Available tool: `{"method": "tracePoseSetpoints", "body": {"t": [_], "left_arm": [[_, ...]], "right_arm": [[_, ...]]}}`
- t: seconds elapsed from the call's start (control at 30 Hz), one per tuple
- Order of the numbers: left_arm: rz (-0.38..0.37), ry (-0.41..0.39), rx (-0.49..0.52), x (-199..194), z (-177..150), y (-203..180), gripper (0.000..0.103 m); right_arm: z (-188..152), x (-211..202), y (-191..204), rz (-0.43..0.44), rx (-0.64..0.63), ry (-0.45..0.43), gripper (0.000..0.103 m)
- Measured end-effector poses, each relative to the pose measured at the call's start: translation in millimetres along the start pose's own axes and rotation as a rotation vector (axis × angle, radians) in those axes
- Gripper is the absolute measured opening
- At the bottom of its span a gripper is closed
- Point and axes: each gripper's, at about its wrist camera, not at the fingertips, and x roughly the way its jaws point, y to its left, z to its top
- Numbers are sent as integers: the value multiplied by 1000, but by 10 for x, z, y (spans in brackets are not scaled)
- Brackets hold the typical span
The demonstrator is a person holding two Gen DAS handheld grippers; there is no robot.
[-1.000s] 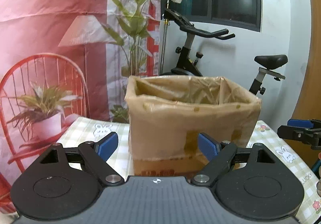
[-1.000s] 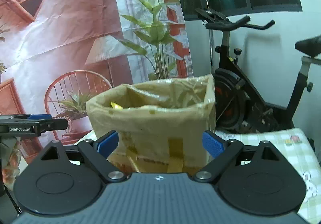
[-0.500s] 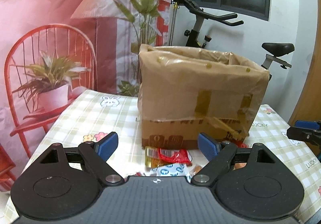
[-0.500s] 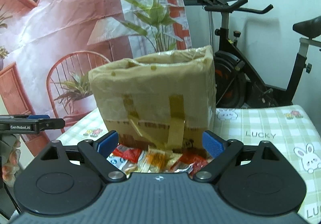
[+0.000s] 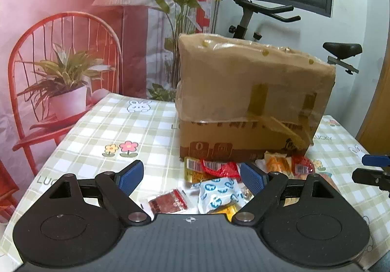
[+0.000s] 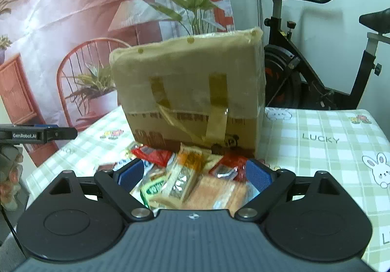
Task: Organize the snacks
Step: 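Grasp the blue-white cake packet with left gripper while right grasps wrapped bread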
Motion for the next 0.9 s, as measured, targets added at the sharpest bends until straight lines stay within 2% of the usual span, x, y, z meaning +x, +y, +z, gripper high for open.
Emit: {"method": "tracePoseSetpoints", "body": {"t": [0.33,0.47,0.63,0.7,0.83,0.9], "left_arm": [[-11,54,-9,145,-209,79,87],[-23,74,-9,223,-253,81,87],[-34,89,-6,309,-279,61,87],[-37,100,-4,355,-287,47,87],[-47,121,2,444,-295,38,87],[-54,132,6,486,-308,28,87]], "right_arm": [[-280,142,-43,-3,-12,92,90],[-332,229,-72,-31,-10,112,89],[-253,433,-167,-86,66,130,97],[-221,557,-177,-102,81,144,97],[-230,832,-155,-130,79,212,97],[-278,974,-167,-129,81,283,96]]}}
